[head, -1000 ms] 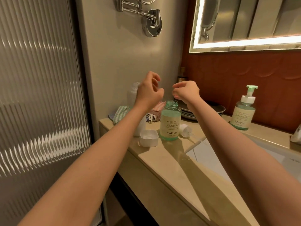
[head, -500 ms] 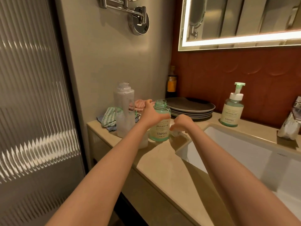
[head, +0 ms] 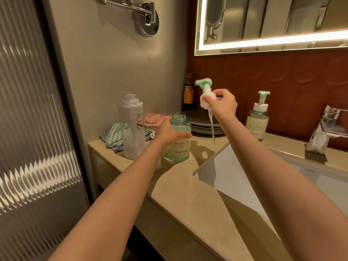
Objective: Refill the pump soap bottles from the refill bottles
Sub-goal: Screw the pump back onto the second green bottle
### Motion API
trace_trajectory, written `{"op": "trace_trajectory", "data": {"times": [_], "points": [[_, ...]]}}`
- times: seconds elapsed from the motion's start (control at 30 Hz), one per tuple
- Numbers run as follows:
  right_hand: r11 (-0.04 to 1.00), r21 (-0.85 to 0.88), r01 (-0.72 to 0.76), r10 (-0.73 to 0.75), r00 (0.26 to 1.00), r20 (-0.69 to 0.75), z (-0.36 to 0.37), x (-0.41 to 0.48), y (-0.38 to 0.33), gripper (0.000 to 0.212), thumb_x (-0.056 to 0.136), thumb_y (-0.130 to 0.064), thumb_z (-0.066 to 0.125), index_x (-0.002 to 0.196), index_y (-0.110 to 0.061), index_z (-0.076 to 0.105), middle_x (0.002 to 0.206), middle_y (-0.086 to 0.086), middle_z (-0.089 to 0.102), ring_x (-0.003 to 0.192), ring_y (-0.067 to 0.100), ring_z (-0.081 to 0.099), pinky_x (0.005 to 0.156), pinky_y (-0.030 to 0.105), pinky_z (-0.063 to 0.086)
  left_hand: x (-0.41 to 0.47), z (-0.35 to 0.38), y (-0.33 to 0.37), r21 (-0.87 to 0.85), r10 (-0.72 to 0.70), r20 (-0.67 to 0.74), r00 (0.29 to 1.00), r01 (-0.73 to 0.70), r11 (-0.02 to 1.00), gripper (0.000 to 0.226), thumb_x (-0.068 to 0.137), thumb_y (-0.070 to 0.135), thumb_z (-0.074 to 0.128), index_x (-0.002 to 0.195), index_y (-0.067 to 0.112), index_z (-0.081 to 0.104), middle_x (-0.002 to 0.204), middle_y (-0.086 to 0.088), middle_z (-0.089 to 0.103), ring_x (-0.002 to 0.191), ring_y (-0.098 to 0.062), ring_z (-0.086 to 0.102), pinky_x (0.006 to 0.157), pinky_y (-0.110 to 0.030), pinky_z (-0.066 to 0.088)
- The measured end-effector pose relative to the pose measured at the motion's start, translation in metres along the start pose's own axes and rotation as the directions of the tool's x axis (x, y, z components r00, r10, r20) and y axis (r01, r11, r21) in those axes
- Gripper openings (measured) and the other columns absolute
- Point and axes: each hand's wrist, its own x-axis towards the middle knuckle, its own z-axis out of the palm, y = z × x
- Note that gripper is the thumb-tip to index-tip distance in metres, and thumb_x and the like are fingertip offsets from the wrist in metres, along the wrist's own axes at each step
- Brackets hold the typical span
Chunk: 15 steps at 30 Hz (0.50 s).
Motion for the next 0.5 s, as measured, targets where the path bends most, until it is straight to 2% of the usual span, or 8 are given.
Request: {"op": "trace_trajectory", "data": {"times": [0.1,0.2,0.27,0.37,0.5], "points": [[0.968,0.248,0.043,-0.021,0.996,-0.089,-0.007,0.003,-0.029,0.039,0.084,-0.027,0.067,0.117,-0.013,0.053,0.111,0.000,0.057,0.089,0.005,0.055,0.065,0.015,0.050,-0.001,0.001,0.003,0.006,-0.009,0.029,1.000,0.008,1.000,0.095,0.070,0.031,0.080,0.145,0.012,0.023,0.149,-0.008,0.034,0.133,-0.028,0.036,0.100,-0.039,0.038],[0.918,0.381,0.109,-0.060,0.989,-0.138,-0.007,0.004,-0.050,0.035,0.083,-0.025,0.068,0.113,-0.014,0.053,0.095,-0.009,0.056,0.083,0.004,0.057,0.069,0.016,0.053,-0.003,0.002,0.005,-0.014,0.003,0.048,0.999,-0.003,1.000,0.093,0.069,0.029,0.080,0.143,0.012,0.027,0.146,-0.007,0.038,0.132,-0.026,0.038,0.098,-0.037,0.038],[0.908,0.388,0.157,-0.107,0.983,-0.146,-0.004,0.002,-0.057,0.032,0.083,-0.025,0.068,0.109,-0.016,0.053,0.092,-0.009,0.056,0.081,0.003,0.057,0.069,0.015,0.051,-0.003,0.002,0.006,-0.023,0.008,0.054,0.999,-0.007,1.000,0.091,0.070,0.028,0.080,0.142,0.012,0.029,0.145,-0.006,0.039,0.131,-0.025,0.039,0.098,-0.036,0.038],[0.907,0.356,0.226,-0.189,0.972,-0.137,0.004,-0.002,-0.056,0.035,0.082,-0.023,0.069,0.111,-0.013,0.052,0.099,-0.003,0.058,0.081,0.001,0.056,0.066,0.011,0.049,-0.003,0.001,0.006,-0.027,0.016,0.068,0.998,-0.014,1.000,0.089,0.070,0.025,0.080,0.141,0.011,0.030,0.145,-0.006,0.039,0.130,-0.024,0.039,0.098,-0.035,0.037],[0.909,0.334,0.248,-0.227,0.969,-0.103,0.017,-0.008,-0.046,0.036,0.081,-0.022,0.070,0.112,-0.012,0.052,0.098,-0.004,0.056,0.079,-0.001,0.055,0.067,0.011,0.050,-0.002,0.000,0.004,-0.049,0.014,0.086,0.996,-0.010,0.999,0.086,0.069,0.022,0.081,0.139,0.010,0.032,0.141,-0.005,0.044,0.128,-0.023,0.042,0.093,-0.031,0.038]]}}
